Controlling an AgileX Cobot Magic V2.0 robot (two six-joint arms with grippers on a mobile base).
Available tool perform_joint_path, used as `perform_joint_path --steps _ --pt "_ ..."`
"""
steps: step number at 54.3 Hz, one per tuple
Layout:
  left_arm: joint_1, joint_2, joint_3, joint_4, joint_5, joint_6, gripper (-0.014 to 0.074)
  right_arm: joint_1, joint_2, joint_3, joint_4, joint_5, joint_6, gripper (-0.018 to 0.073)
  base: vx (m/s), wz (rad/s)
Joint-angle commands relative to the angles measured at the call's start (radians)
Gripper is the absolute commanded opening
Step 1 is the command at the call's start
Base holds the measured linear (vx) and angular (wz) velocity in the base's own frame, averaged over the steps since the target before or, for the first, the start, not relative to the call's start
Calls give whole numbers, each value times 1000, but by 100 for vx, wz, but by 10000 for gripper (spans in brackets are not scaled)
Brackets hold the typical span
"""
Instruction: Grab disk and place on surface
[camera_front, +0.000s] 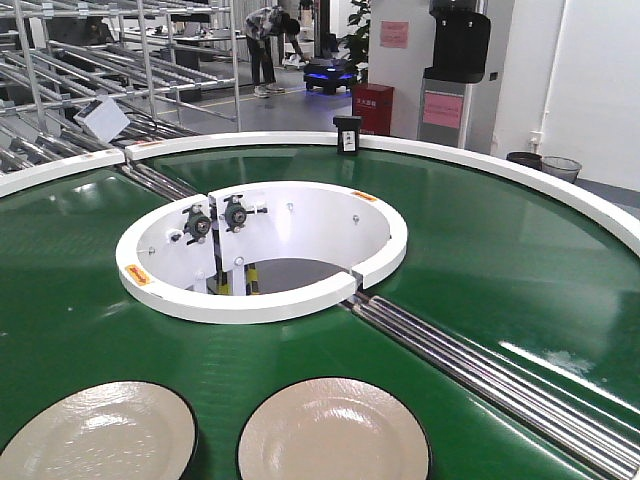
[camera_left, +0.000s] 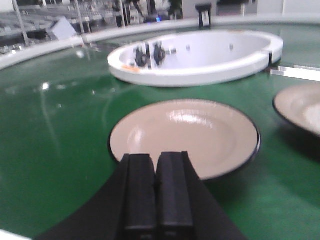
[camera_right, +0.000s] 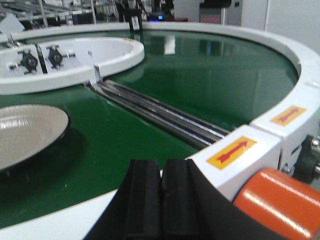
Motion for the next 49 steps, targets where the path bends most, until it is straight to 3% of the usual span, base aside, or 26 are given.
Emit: perform_joint_path --steps 1,20,37,49 --pt "-8 -6 -25 -18 -135 -2 1 0 -3 -2 -7 -138 -2 -8 0 0" --pt "-8 -6 -25 -17 -210 1 1 0 -3 -2 -7 -327 -4 -8 0 0" --pt "-8 -6 -26 -17 -458 -2 1 0 -3 -8 -7 -438 -4 -8 0 0" --pt "-8 -1 -177 -18 -502 -110 1 0 22 -185 -7 -373 -4 -8 0 0"
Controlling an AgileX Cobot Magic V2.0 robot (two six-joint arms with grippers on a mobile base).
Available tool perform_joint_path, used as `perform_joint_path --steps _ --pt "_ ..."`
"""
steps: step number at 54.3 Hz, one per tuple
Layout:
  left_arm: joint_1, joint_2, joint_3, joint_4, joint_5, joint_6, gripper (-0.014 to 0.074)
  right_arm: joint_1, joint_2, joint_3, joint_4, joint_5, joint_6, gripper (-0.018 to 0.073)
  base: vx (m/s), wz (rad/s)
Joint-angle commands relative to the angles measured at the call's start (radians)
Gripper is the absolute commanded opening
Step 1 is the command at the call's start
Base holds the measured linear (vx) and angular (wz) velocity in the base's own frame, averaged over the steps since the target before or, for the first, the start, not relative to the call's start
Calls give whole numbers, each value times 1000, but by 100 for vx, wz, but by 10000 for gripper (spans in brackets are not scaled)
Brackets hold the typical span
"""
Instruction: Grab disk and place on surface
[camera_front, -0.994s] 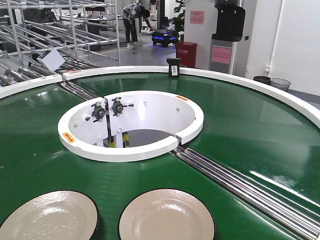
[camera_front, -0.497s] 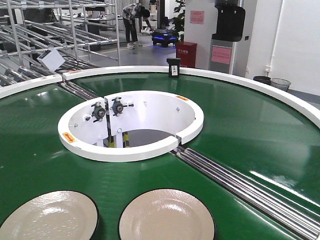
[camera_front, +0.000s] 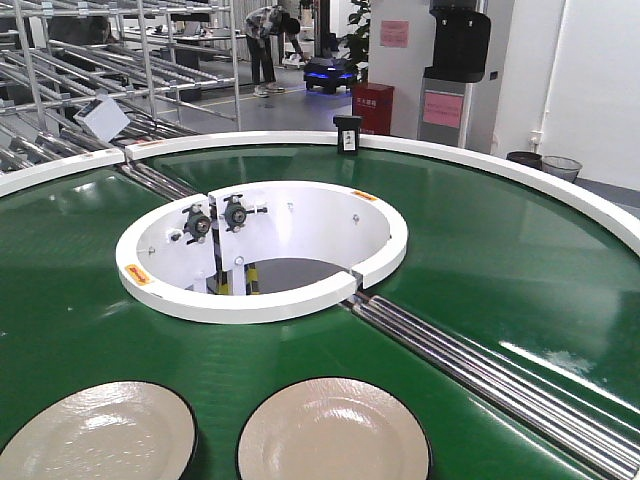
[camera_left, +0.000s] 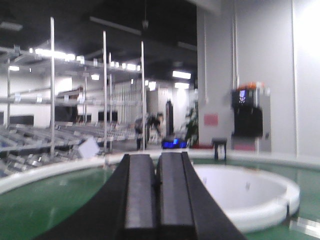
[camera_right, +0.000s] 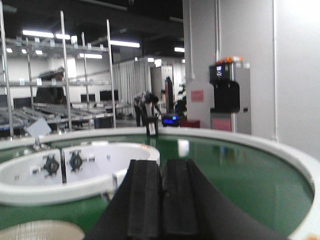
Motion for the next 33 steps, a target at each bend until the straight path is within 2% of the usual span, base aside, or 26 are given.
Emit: perform_joint_path --steps 1,10,19,33 --pt "-8 3 -136 -6 -85 -42 1 0 36 -135 -7 -46 -4 -8 0 0" --pt "-8 114 -439 -5 78 -36 1 0 200 -372 -13 81 -8 -8 0 0" --pt "-8 324 -682 -3 219 -28 1 0 415 -531 -19 102 -40 -8 0 0" --pt "-8 610 -728 2 321 -29 3 0 715 -569 -14 61 -40 3 0 0"
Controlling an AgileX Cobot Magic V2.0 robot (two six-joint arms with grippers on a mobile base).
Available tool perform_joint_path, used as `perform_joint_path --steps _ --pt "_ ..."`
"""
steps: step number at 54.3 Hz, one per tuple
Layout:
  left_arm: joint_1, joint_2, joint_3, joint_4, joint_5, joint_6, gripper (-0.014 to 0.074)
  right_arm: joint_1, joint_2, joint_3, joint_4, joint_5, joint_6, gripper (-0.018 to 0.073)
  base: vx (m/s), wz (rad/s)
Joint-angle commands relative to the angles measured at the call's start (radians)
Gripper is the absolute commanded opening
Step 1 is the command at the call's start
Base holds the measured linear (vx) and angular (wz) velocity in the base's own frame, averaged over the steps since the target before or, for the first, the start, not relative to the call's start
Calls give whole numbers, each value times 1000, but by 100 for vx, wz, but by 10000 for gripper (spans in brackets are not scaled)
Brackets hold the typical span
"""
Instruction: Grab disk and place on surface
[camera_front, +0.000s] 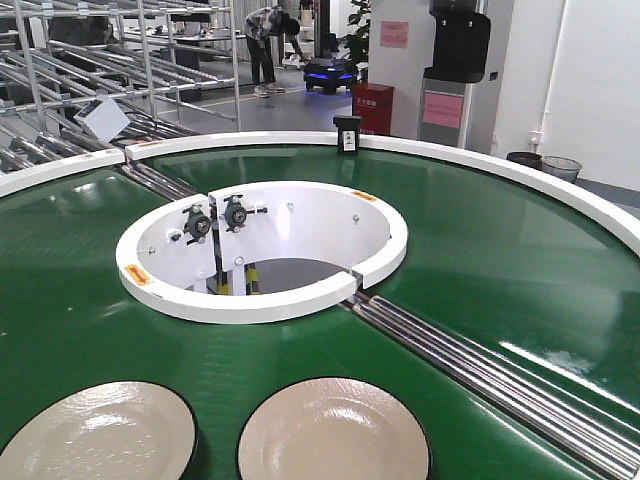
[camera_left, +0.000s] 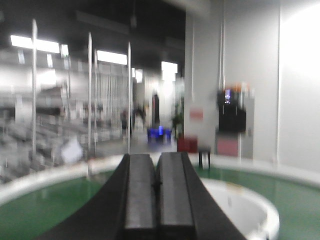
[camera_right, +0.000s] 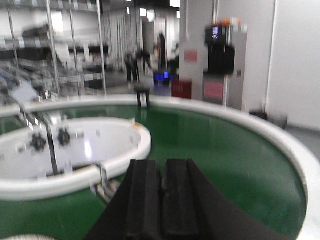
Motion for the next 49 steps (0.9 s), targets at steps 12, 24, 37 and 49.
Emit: perform_joint_path --steps 12,24,37,49 --pt "-8 312 -26 6 49 -2 44 0 251 -35 1 -131 -11 53 0 0" --pt "-8 467 -26 6 64 -2 212 0 298 -35 1 -131 -11 207 0 0" --pt "-8 561 -26 4 69 -4 425 0 298 -30 1 -132 -11 415 0 0" --pt "-8 615 -32 -6 82 -38 435 0 298 -30 1 -136 -2 456 0 0"
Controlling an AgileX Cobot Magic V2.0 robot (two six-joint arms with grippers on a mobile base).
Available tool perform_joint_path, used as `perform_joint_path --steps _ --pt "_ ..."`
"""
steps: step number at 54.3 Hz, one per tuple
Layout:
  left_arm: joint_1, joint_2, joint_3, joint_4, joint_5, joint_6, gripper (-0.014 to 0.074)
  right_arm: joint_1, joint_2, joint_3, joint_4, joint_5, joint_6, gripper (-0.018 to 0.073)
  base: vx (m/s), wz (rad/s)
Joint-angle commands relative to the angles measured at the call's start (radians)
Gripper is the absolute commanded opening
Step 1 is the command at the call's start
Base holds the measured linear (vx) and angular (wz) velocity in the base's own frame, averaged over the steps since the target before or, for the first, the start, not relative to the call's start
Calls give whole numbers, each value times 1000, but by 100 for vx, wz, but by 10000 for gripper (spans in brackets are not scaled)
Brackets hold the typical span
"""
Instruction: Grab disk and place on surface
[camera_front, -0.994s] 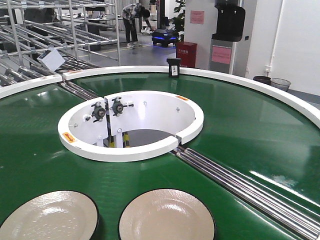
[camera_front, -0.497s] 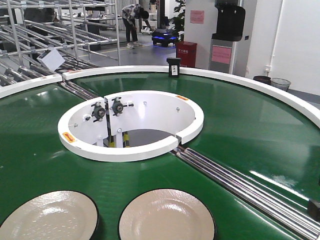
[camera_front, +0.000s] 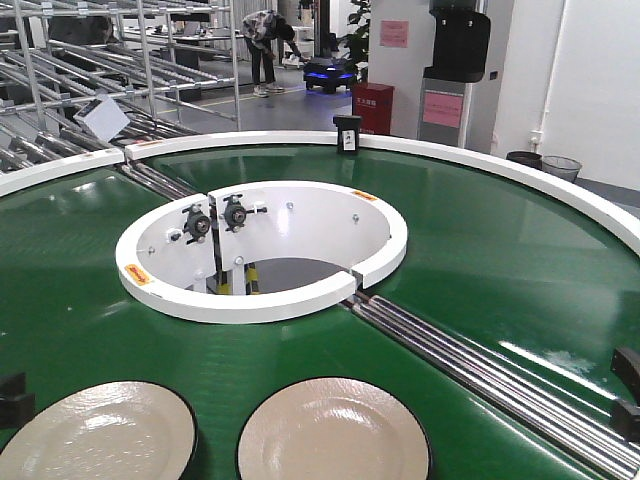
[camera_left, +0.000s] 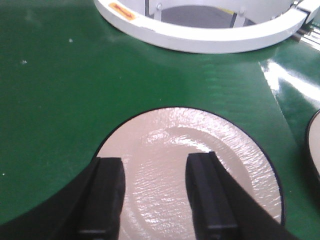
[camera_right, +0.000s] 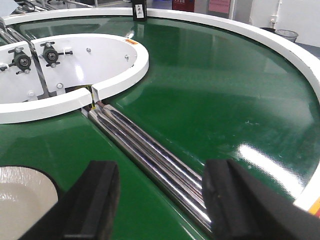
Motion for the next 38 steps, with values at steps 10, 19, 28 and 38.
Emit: perform_joint_path --steps 10,19,28,38 --pt "42 57 -118 -8 58 -193 435 0 -10 -30 -3 -97 0 456 0 0" --pt "181 179 -268 -10 206 -192 435 0 -10 -30 -3 -97 0 458 0 0" --pt "319 332 -406 -27 364 -152 435 0 -10 -30 -3 -97 0 483 0 0" --pt "398 471 -457 -330 418 157 435 0 -10 -30 -3 -89 0 508 0 0"
